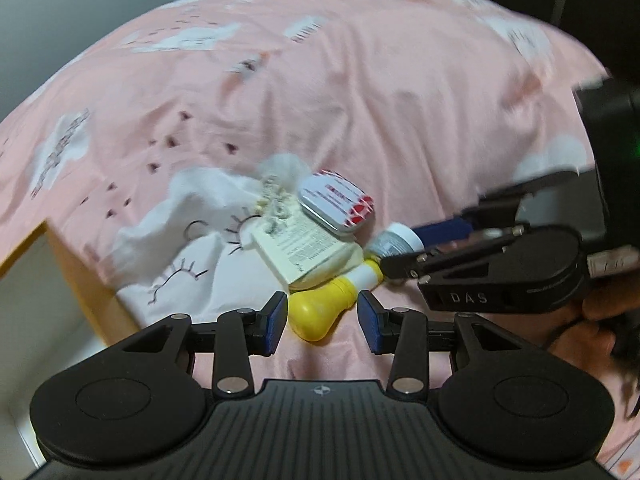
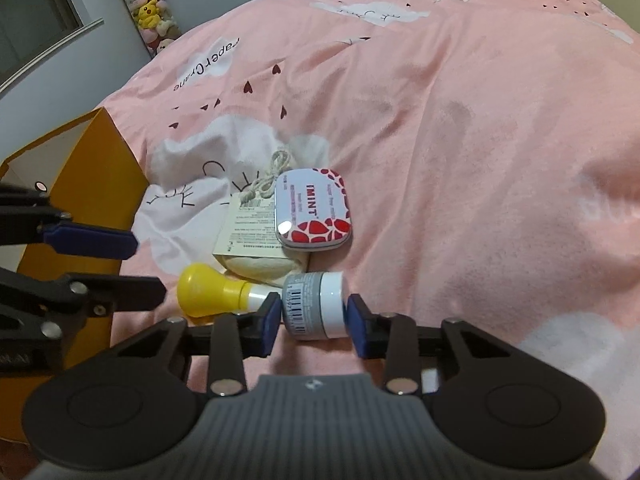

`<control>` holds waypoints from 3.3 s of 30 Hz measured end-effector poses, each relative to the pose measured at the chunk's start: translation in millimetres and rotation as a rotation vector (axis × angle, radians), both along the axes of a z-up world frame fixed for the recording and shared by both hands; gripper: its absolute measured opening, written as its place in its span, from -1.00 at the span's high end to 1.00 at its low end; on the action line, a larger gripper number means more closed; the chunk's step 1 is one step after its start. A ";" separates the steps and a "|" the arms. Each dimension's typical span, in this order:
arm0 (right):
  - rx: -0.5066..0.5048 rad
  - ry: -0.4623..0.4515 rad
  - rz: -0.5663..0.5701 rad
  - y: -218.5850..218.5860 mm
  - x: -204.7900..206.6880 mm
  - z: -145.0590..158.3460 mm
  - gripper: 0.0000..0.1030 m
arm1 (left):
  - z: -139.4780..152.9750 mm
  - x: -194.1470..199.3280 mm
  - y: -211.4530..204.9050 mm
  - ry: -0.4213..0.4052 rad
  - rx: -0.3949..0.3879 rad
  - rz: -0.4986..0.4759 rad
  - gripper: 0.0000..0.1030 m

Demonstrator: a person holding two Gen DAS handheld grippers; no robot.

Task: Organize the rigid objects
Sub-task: 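Grasp the yellow-capped bottle with the left tool while the right tool grasps the white jar, then carry the yellow bottle and white jar with both tools over the box, then open the right tool to drop the white jar while the left tool releases the yellow bottle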

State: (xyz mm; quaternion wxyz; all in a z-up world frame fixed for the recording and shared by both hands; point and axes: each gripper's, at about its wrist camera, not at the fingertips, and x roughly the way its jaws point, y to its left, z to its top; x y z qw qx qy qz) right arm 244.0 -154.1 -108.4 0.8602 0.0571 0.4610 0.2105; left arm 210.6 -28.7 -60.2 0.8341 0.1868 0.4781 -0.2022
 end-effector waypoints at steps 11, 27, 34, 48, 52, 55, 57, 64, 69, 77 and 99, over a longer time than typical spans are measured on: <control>0.026 0.015 -0.027 -12.1 -1.5 -0.5 0.31 | -34.0 8.9 -44.6 0.041 0.257 -0.380 0.05; 0.063 0.070 -0.044 -21.1 3.0 -8.7 0.31 | -76.5 27.7 -63.1 0.117 0.348 -0.404 0.35; 0.086 0.075 -0.052 -23.9 4.0 -8.5 0.31 | -58.1 27.0 -54.4 0.119 0.260 -0.314 0.42; 0.102 -0.001 -0.036 -24.2 -12.9 10.9 0.33 | 8.3 12.5 1.6 0.005 -0.105 0.046 0.47; 0.106 -0.050 -0.016 -20.6 -22.6 27.5 0.34 | 32.2 -7.1 18.1 -0.064 -0.223 0.124 0.48; 0.114 -0.087 0.007 -15.7 -28.8 44.4 0.34 | 56.6 -21.1 33.6 -0.113 -0.289 0.165 0.47; 0.132 -0.116 0.035 -10.8 -32.8 58.4 0.34 | 74.4 -29.1 48.4 -0.153 -0.319 0.198 0.47; 0.193 -0.205 0.201 30.0 -38.3 107.1 0.34 | 113.5 -39.4 113.6 -0.226 -0.321 0.336 0.47; 0.174 -0.267 0.371 81.8 -36.3 134.4 0.34 | 109.6 -35.2 152.9 -0.206 -0.247 0.401 0.47; -0.004 -0.303 0.607 176.1 -15.4 126.8 0.34 | 72.9 -14.5 195.3 -0.129 -0.098 0.451 0.47; -0.475 -0.363 0.820 269.1 -3.7 61.2 0.34 | 26.8 7.1 209.4 -0.050 -0.035 0.516 0.48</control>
